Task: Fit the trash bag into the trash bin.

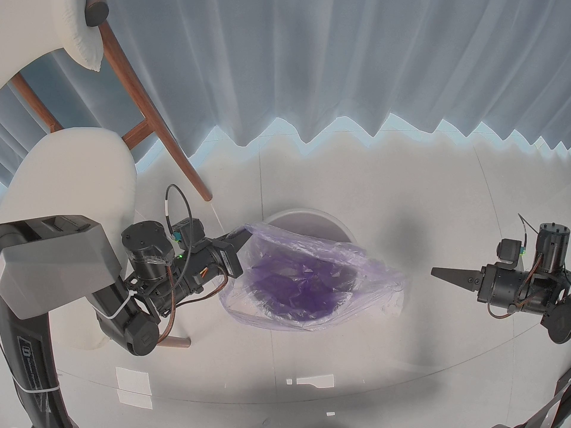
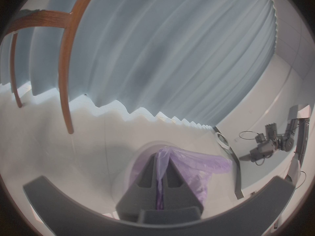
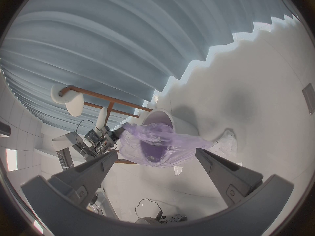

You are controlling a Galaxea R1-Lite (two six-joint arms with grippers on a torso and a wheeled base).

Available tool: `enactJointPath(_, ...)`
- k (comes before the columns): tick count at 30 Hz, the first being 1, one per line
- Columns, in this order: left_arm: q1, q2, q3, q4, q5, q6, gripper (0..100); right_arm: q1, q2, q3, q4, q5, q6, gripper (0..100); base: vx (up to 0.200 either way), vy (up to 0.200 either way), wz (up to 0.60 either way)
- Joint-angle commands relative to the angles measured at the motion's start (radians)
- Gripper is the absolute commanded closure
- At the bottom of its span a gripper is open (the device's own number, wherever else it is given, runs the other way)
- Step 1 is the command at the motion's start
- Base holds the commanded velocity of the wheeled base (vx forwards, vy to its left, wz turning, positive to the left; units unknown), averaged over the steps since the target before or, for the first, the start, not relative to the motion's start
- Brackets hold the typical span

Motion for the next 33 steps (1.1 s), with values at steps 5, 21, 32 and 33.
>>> enactJointPath(5, -0.086, 0.067, -0.159, -0.003, 0.24, -0.029, 100, 0.062, 0.197, -0.052, -0.027, -0.035, -0.129, 0, 0.0, 0.0, 0.0)
enactJointPath(21, -0.127, 0.07, -0.137, -0.003, 0.312, -0.027, 100, 0.192, 0.536, -0.199, -0.433, -0.342, -0.466, 0, 0.0, 0.0, 0.0)
enactJointPath(32, -0.118, 0.07, -0.147, -0.003, 0.312, -0.027, 100, 0.192, 0.565, -0.31, -0.47, -0.344, -0.463, 0, 0.0, 0.0, 0.0)
enactJointPath(33, -0.118, 0.068, -0.147, -0.003, 0.312, -0.027, 100, 0.191, 0.565, -0.323, -0.469, -0.344, -0.458, 0, 0.0, 0.0, 0.0)
